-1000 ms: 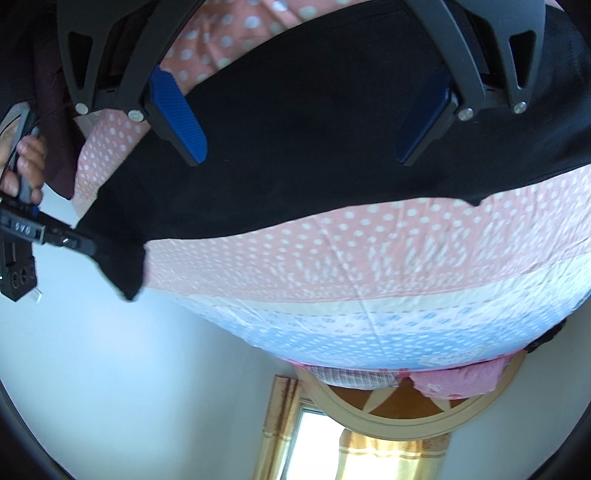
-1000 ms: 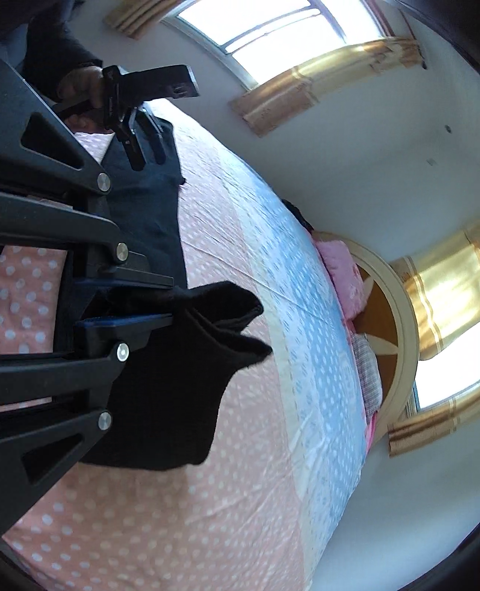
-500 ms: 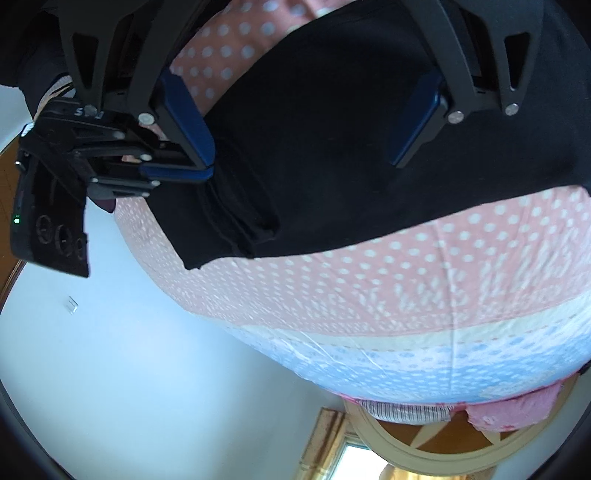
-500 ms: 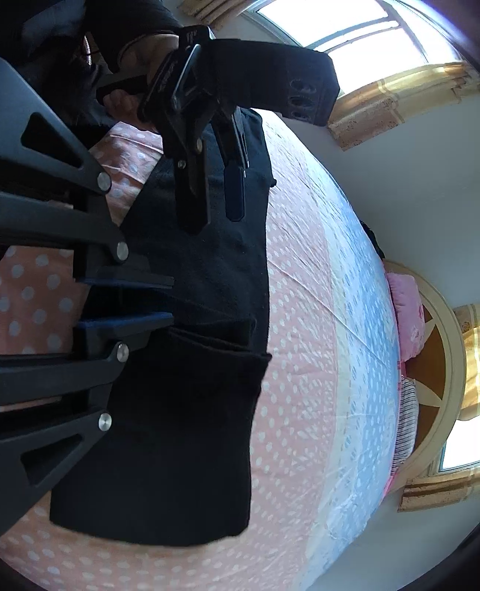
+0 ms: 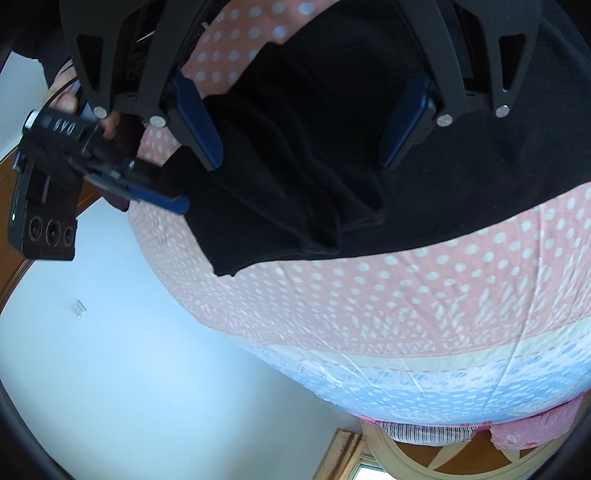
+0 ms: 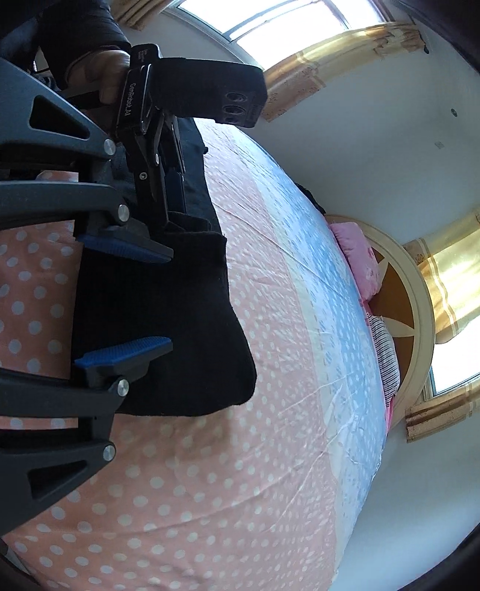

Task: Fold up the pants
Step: 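Lift the strip end with the right gripper and fold it toward the left gripper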

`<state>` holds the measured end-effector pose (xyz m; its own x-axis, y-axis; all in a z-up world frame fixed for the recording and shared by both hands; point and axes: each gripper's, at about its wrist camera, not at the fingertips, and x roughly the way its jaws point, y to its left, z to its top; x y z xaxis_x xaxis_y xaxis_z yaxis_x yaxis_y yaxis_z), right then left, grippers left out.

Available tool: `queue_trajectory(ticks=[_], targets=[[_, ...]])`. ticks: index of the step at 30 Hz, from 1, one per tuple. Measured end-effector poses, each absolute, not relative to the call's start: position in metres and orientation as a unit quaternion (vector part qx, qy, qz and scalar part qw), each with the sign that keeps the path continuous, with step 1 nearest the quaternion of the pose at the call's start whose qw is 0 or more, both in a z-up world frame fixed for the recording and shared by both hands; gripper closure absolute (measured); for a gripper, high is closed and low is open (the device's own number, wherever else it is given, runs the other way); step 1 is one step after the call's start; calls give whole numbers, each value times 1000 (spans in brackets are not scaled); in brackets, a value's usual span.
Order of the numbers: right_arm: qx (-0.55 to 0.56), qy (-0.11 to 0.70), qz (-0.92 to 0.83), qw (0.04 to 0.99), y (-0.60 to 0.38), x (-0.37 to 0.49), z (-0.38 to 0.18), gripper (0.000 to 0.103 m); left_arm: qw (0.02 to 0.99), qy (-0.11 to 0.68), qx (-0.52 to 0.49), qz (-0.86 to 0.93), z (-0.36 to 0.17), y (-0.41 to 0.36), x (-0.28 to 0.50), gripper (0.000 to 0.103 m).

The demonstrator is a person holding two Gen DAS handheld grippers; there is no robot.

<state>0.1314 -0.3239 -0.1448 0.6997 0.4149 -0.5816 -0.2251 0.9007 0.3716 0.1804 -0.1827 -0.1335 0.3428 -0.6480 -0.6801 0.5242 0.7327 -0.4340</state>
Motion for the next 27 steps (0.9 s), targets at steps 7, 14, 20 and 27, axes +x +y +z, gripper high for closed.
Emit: queue_trajectory(ticks=[7,14,20,27], targets=[[150,346,219,900,-315,125,-146,59,811,448,-98,-364,-129,-183,178,18],[69,360,287,885,-275,115,-152,59,801,452,-180,-348,-138,-150,192,12],[11,382,257,888,-254,115,-166,82,799,452,-159,-364,-135,-166,193,12],[-36,384,269,883,-245,103,-166,95,799,455,-145,-365,-134,-176,195,14]])
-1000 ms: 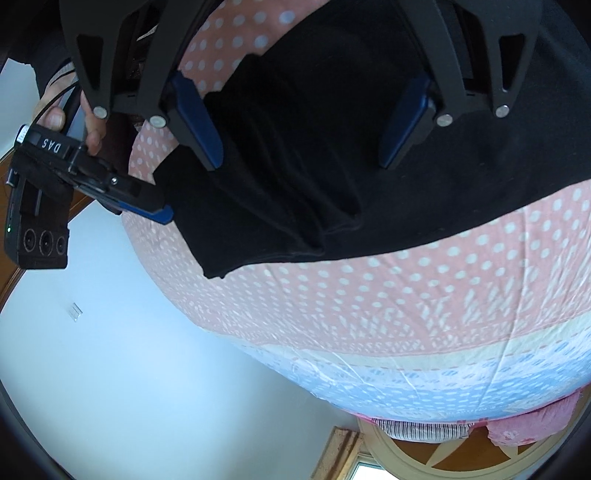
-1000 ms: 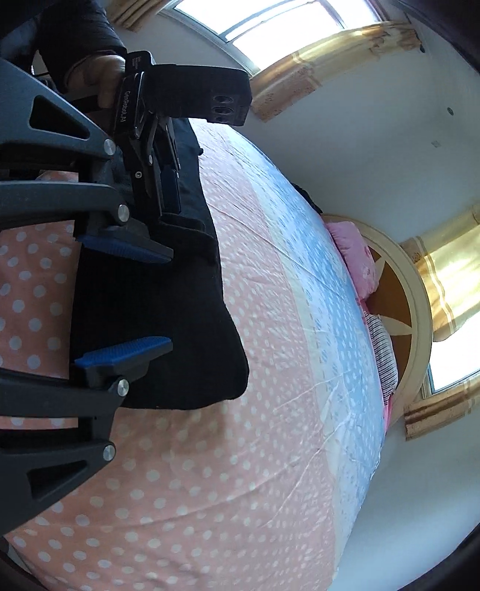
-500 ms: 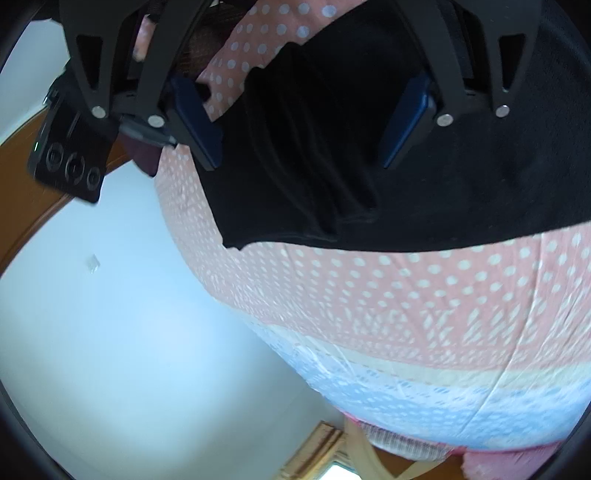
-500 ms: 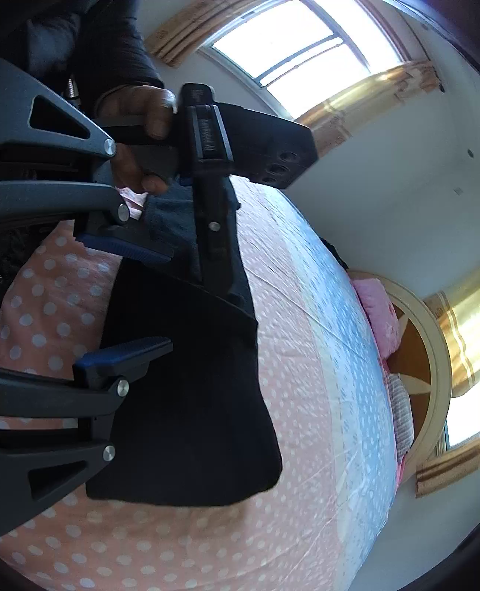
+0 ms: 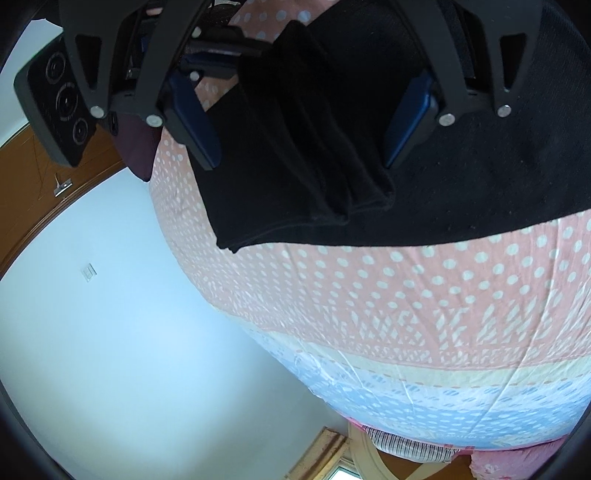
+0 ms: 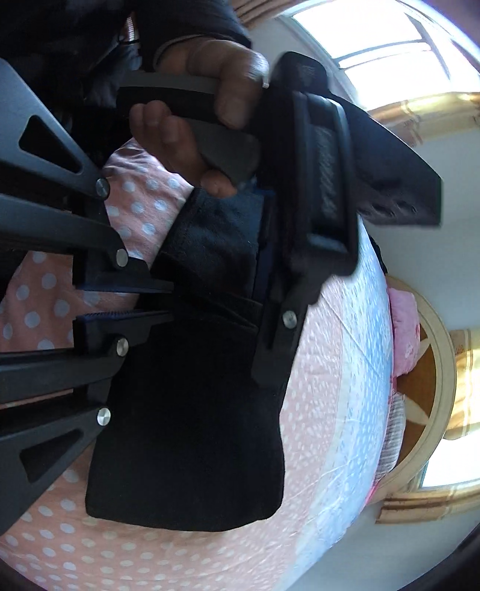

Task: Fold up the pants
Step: 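Lift the strip end with the right gripper and fold it toward the left gripper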

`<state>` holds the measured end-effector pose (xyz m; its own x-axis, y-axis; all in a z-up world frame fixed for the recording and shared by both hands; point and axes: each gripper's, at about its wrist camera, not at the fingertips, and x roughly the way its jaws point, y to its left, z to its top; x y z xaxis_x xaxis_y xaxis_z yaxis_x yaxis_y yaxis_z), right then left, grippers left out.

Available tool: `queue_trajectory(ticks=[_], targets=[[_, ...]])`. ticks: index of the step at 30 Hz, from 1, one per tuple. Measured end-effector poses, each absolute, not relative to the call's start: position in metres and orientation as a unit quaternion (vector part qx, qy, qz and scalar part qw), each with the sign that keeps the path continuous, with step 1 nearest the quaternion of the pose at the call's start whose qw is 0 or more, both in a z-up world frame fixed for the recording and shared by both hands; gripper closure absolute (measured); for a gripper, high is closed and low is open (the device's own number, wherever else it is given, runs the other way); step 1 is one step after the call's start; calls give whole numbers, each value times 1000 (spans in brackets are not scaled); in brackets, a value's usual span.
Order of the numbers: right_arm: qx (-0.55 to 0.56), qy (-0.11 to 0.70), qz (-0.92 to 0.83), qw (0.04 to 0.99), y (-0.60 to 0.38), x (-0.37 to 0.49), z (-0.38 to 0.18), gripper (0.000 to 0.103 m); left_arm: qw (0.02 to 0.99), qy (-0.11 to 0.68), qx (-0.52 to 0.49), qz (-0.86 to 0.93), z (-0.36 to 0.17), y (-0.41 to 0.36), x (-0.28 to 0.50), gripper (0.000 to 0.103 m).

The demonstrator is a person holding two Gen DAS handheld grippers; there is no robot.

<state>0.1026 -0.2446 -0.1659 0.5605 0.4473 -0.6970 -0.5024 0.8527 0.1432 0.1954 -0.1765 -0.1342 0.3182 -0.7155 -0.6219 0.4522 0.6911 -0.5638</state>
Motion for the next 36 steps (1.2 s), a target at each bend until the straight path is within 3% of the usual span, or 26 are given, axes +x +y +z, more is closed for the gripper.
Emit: queue_trajectory(ticks=[1,2,3,4,5,6,9,12,13,15,16,23,36], targets=[[-48,380,269,884,-242,100,-167,94,799,456,-139,-365,-134,-179,196,15],[-49,373,275,885,-243,97,-166,91,802,458,-127,-360,-134,-182,196,25],[-41,370,284,884,-246,96,-166,91,806,460,-114,-354,-134,-185,196,44],[-31,368,293,882,-251,95,-164,91,809,463,-99,-349,-134,-187,196,55],[-15,357,308,882,-258,94,-161,90,809,464,-92,-348,-134,-191,197,83],[0,346,319,882,-265,92,-158,89,806,467,-94,-351,-133,-189,198,92],[55,327,355,874,-281,97,-153,89,804,458,-124,-358,-125,-174,202,92],[40,309,387,868,-274,84,-149,86,813,443,-131,-354,-110,-161,203,92],[28,307,396,865,-268,81,-149,82,815,443,-132,-350,-104,-156,204,92],[3,309,415,856,-256,74,-152,61,817,446,-139,-339,-97,-145,207,93],[-8,312,423,851,-250,69,-154,59,817,448,-143,-334,-94,-139,209,93],[-46,325,442,835,-232,62,-159,59,824,455,-161,-298,-89,-92,207,93],[14,279,339,899,-261,81,-148,58,823,468,-218,-237,-116,-13,202,93]])
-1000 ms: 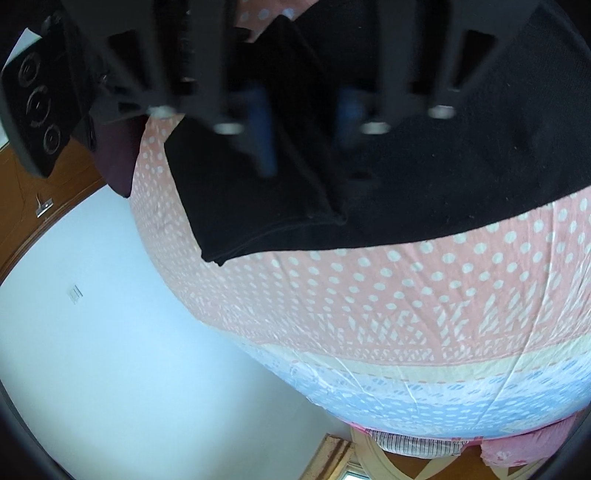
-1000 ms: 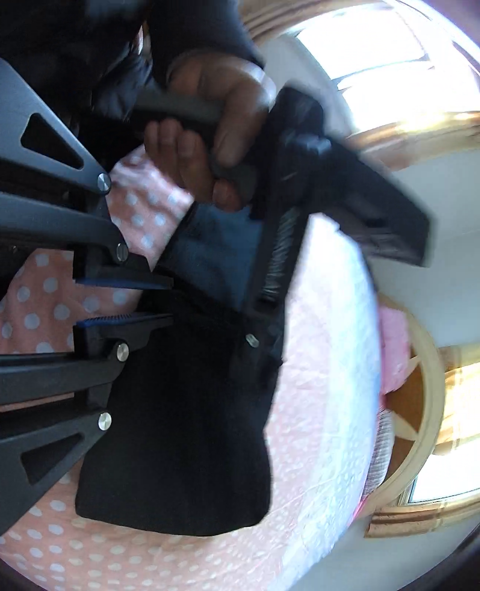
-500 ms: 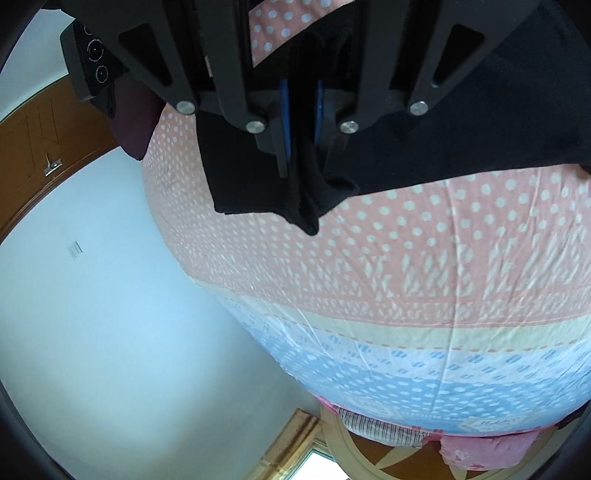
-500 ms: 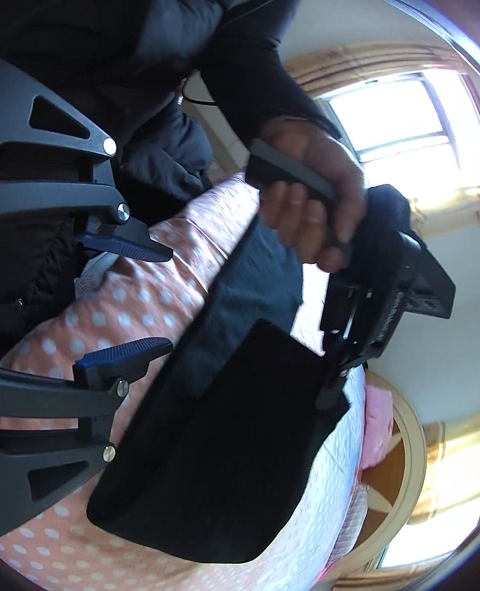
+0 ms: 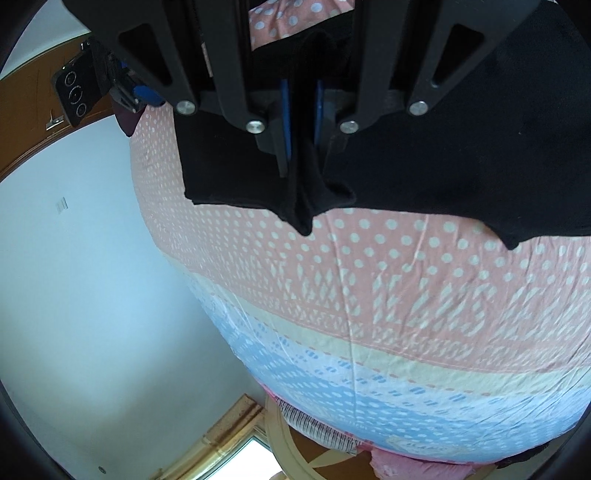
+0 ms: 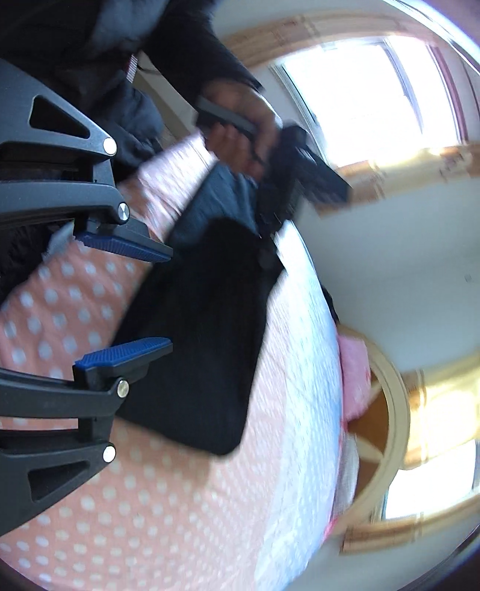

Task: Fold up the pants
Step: 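Lift the strip end with the right gripper and fold it toward the left gripper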

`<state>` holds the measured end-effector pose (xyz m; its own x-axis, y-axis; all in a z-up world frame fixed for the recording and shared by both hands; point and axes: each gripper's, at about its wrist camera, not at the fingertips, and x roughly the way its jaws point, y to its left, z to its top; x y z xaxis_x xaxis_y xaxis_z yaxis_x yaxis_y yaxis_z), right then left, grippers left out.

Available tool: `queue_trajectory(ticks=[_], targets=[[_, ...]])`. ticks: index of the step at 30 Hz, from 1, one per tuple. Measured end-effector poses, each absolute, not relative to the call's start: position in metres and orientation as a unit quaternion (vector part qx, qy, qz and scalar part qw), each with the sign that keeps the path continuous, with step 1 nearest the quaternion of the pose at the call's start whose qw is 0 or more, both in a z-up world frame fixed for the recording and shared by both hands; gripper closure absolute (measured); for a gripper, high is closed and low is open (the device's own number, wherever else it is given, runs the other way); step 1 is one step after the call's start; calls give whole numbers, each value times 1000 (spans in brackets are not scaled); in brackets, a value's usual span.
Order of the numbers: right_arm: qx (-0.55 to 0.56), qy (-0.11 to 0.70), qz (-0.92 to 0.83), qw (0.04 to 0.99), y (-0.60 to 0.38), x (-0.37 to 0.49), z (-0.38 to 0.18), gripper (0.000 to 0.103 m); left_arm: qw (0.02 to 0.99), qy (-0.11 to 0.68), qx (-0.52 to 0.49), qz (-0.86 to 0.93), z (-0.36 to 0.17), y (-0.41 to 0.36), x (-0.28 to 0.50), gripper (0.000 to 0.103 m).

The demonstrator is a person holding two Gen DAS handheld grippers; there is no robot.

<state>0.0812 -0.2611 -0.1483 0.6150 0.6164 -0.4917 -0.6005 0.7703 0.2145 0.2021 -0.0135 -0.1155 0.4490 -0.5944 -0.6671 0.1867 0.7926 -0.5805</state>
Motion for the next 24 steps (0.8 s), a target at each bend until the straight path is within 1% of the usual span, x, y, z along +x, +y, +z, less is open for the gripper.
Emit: queue_trajectory(ticks=[4,10,13,15,17,19,22,24], targets=[[26,294,312,903,-266,92,-152,58,820,474,-222,-230,-127,-5,200,93],[4,312,316,896,-257,94,-155,58,821,475,-226,-221,-137,2,202,93],[-16,338,302,891,-251,99,-165,58,821,478,-221,-223,-143,1,206,93],[-22,355,293,888,-251,104,-172,58,820,484,-214,-217,-149,-1,208,92],[-19,353,294,888,-253,103,-170,58,821,490,-207,-206,-156,-4,209,88],[-13,353,297,887,-254,103,-170,58,824,487,-204,-204,-157,-4,206,87],[-7,335,300,893,-255,99,-164,57,831,481,-194,-203,-151,1,199,78],[1,316,305,898,-254,97,-156,49,842,472,-174,-194,-146,8,191,59]])
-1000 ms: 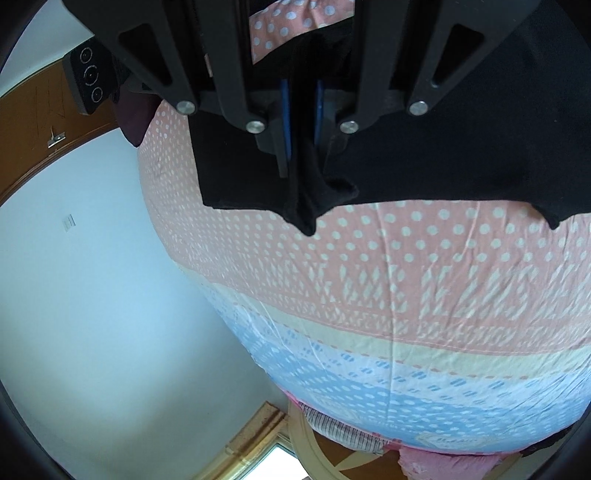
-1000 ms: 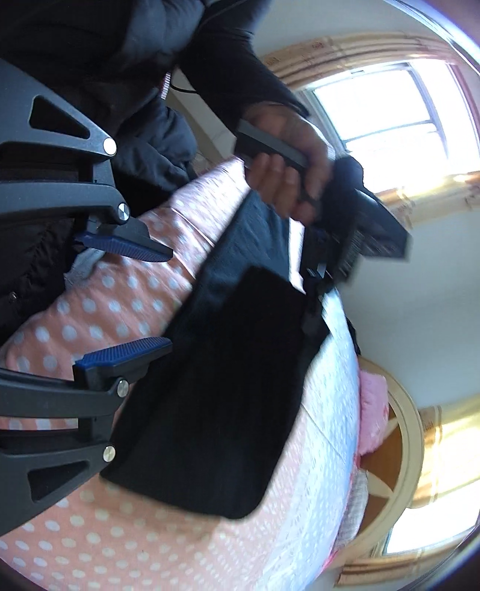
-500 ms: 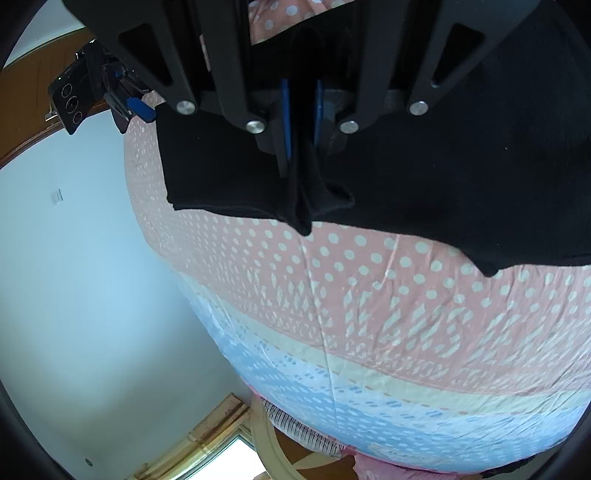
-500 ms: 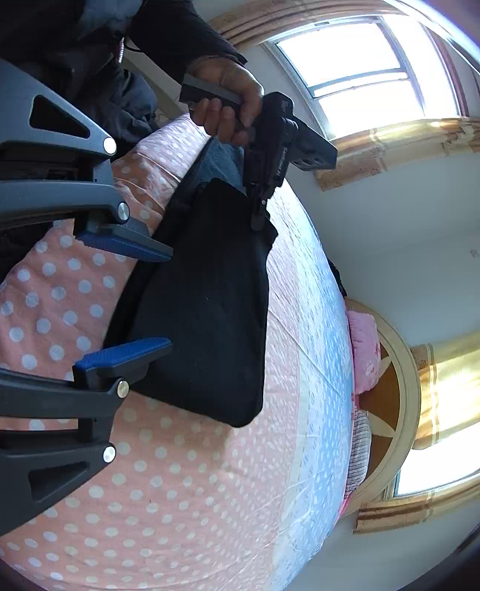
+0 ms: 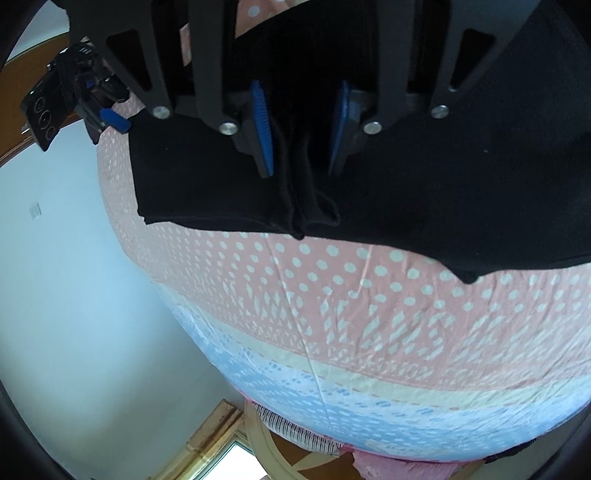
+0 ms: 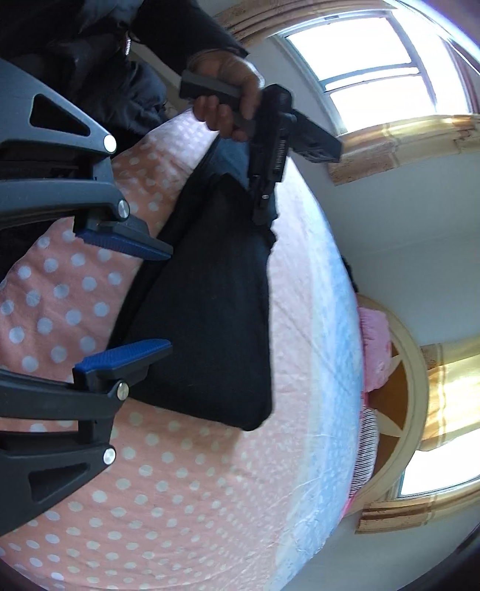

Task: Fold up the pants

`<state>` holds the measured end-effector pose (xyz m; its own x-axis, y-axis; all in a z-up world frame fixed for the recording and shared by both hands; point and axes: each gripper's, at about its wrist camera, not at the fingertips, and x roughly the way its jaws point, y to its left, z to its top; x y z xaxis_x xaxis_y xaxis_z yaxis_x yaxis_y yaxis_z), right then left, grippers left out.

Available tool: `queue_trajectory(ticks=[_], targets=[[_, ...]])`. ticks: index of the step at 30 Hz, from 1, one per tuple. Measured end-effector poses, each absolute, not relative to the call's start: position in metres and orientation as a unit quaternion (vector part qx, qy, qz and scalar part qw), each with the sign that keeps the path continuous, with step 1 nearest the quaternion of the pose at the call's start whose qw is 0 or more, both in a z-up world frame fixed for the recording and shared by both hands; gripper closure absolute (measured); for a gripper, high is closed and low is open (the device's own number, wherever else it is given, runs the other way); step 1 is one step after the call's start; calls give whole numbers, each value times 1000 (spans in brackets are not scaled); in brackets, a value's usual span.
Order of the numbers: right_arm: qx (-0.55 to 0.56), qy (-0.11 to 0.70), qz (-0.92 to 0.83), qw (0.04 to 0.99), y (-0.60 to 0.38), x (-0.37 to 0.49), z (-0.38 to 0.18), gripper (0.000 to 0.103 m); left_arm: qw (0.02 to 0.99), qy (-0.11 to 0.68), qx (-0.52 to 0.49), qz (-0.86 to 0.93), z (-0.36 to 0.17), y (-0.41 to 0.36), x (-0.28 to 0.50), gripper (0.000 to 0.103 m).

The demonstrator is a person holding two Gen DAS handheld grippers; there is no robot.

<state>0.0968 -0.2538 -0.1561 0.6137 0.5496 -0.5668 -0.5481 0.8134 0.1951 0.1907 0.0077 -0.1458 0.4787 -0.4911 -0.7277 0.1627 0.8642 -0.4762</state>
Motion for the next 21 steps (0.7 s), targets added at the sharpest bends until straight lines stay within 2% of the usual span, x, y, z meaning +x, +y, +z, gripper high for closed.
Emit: queue_trajectory(ticks=[7,12,17,21], targets=[[-14,317,340,885,-203,122,-139,48,872,442,-137,-163,-127,50,164,49],[-49,360,353,862,-161,143,-160,48,907,411,-62,-67,-117,105,143,38],[-81,361,365,854,-145,131,-161,48,912,406,-30,47,-125,184,125,38],[-96,344,390,849,-125,123,-151,48,904,410,-73,95,-142,235,119,38]])
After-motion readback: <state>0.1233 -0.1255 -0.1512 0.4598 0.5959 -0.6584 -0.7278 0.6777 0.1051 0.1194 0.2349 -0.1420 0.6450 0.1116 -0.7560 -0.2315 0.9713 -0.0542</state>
